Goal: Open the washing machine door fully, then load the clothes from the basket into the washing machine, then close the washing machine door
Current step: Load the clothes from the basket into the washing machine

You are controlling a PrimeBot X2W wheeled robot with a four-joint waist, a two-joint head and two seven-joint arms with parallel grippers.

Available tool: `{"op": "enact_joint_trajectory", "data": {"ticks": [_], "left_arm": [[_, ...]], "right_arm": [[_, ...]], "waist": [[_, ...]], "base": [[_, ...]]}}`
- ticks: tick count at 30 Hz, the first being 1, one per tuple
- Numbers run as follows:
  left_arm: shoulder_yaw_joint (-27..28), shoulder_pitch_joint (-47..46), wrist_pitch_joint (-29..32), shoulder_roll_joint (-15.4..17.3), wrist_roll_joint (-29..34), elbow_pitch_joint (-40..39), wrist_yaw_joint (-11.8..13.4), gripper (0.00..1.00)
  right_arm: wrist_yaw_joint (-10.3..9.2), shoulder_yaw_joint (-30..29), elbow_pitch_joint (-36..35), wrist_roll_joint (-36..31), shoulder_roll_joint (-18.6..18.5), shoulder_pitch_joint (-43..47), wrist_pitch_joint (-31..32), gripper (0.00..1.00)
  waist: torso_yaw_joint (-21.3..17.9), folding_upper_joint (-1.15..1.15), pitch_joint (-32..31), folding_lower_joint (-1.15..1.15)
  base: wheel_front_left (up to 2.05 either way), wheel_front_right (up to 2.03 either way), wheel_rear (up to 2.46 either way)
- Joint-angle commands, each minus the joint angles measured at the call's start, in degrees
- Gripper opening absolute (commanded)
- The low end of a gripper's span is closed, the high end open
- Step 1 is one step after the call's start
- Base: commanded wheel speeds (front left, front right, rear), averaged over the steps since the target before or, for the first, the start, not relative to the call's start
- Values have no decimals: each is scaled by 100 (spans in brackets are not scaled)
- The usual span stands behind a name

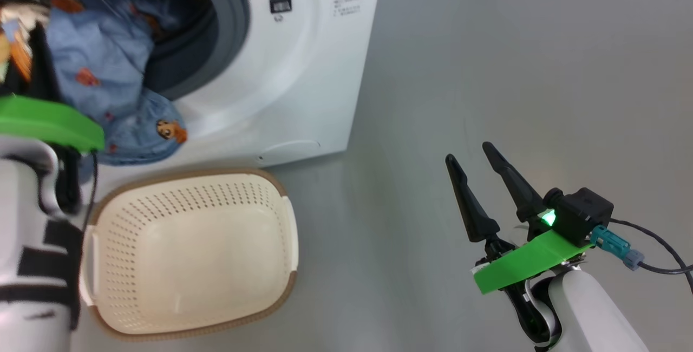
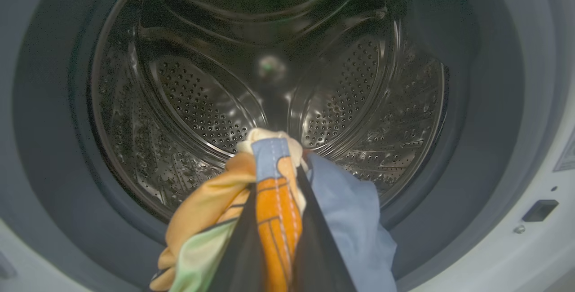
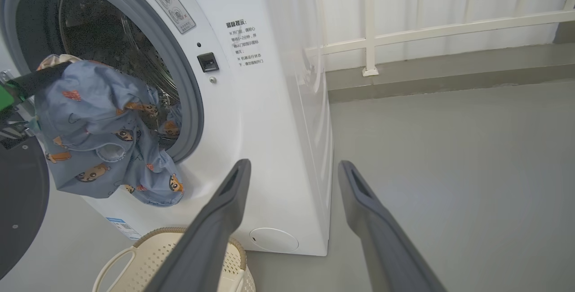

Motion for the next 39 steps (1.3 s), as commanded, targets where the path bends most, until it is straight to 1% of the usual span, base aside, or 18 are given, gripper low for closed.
{"op": "enact_joint_trajectory", "data": {"ticks": [1,6,7,12,13,18,20,22,24,26,27,28,29,35,39], "left_arm": [[10,-437,-36,348,-52,107,-14,0],[-218,-1163,-36,638,-153,738,-15,0],[-218,-1163,-36,638,-153,738,-15,0],[-352,-1802,-36,908,-107,1207,-15,0],[-400,-2064,-36,975,-72,1312,-15,0],[-490,-2561,-36,1174,33,1441,-15,0],[-391,-2712,-36,1237,117,1220,-5,0],[-179,-2784,-36,1251,235,715,64,0],[38,-2726,-36,1188,351,252,89,0],[206,-2609,-36,1104,458,10,82,0],[259,-2532,-36,1047,482,62,76,35],[282,-2469,-36,998,509,189,68,96],[277,-2437,-36,970,545,320,59,100],[313,-2466,-36,874,604,1024,24,100],[310,-2455,-36,834,600,1198,3,100]], "right_arm": [[52,110,-176,-37,54,-109,-28,100],[52,87,-268,-135,130,-194,-28,100],[52,87,-268,-135,130,-194,-28,100],[52,68,-375,-208,210,-264,-28,100],[52,63,-407,-224,238,-262,-28,100],[52,98,-451,-235,309,-288,-28,100],[52,92,-468,-240,330,-293,-28,100],[52,81,-491,-249,347,-299,-28,100],[52,66,-505,-257,360,-310,-28,100],[52,51,-495,-261,371,-330,-28,100],[52,45,-484,-264,375,-336,-28,100],[52,49,-470,-265,379,-339,-28,100],[52,58,-457,-266,382,-343,-28,100],[52,82,-409,-276,392,-398,-28,100],[52,81,-381,-289,395,-422,-28,100]], "waist": [[-362,0,601,0],[-520,0,1099,0],[-520,0,1099,0],[-716,0,1469,0],[-772,0,1593,0],[-923,0,1783,0],[-955,0,1824,0],[-974,0,1867,0],[-980,0,1891,0],[-974,0,1897,0],[-962,0,1889,0],[-945,0,1876,0],[-930,0,1867,0],[-835,0,1805,0],[-772,0,1748,0]], "base": [[0,0,0],[0,0,0],[0,0,0],[0,0,0],[0,0,0],[0,0,0],[0,0,0],[0,0,0],[0,0,0],[0,0,0],[0,0,0],[0,0,0],[0,0,0],[0,0,0],[0,0,0]]}}
